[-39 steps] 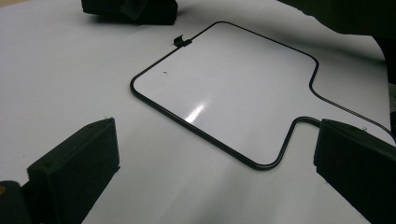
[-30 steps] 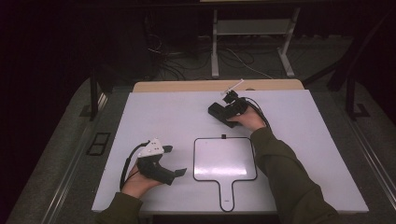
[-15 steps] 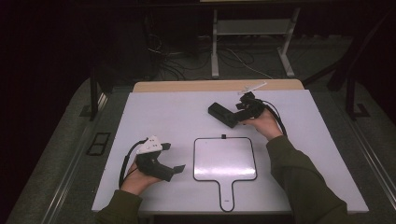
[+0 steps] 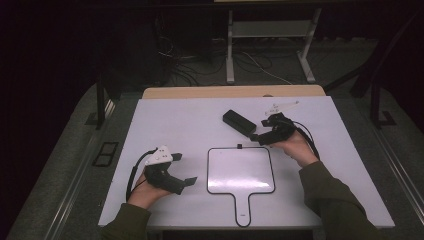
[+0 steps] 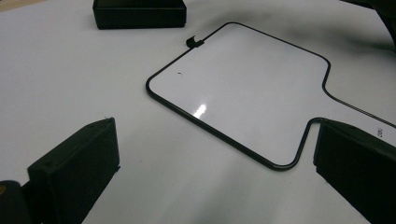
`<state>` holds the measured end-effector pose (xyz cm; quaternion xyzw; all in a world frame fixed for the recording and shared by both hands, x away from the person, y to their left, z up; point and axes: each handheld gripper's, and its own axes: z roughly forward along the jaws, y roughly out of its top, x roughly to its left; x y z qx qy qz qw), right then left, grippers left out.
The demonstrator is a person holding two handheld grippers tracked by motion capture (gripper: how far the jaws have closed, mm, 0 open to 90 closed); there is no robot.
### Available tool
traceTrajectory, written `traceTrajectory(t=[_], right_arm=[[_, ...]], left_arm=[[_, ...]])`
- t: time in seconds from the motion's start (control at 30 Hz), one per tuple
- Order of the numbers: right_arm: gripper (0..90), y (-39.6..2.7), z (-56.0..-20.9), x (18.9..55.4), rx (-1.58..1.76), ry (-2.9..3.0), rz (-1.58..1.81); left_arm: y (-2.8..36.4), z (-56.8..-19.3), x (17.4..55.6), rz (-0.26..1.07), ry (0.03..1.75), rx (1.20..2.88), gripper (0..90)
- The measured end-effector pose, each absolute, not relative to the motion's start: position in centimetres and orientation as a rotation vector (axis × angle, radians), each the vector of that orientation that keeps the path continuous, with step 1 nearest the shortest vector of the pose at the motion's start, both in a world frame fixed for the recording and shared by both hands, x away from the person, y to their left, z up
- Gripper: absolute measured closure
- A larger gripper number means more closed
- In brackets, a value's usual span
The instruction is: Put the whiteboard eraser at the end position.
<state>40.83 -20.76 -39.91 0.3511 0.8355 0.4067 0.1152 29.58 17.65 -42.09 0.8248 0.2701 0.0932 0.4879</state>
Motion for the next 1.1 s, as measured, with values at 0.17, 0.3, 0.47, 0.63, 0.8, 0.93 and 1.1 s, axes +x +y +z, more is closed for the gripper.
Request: traceTrajectory(t=[0.17, 0.3, 0.47, 0.63, 0.8, 0.93, 1.1], right_arm=[[16.3, -21.8, -39.9, 38.9, 1.013, 2.446, 1.228], [16.3, -22.5, -39.9, 37.3, 1.003, 2.427, 1.242], [16.3, -23.4, -40.2, 35.4, 1.022, 2.389, 1.263], [16.4, -24.2, -41.1, 33.6, 1.047, 2.375, 1.242], [16.3, -25.2, -41.5, 32.1, 1.056, 2.345, 1.253], [16.3, -25.9, -41.7, 30.9, 1.064, 2.333, 1.258], [16.3, -26.8, -42.3, 29.4, 1.070, 2.298, 1.266]], left_arm=[[17.7, -42.3, 29.4, 0.220, 0.667, 2.002, 0.0], [17.7, -42.4, 29.3, 0.219, 0.665, 2.007, 0.0], [17.8, -42.4, 29.2, 0.219, 0.670, 2.002, 0.0], [17.7, -42.3, 29.1, 0.220, 0.669, 2.005, 0.0], [17.7, -42.3, 29.0, 0.220, 0.667, 2.003, 0.0], [17.7, -42.3, 28.9, 0.224, 0.670, 2.001, 0.0], [17.7, -42.3, 28.9, 0.223, 0.669, 2.008, 0.0]])
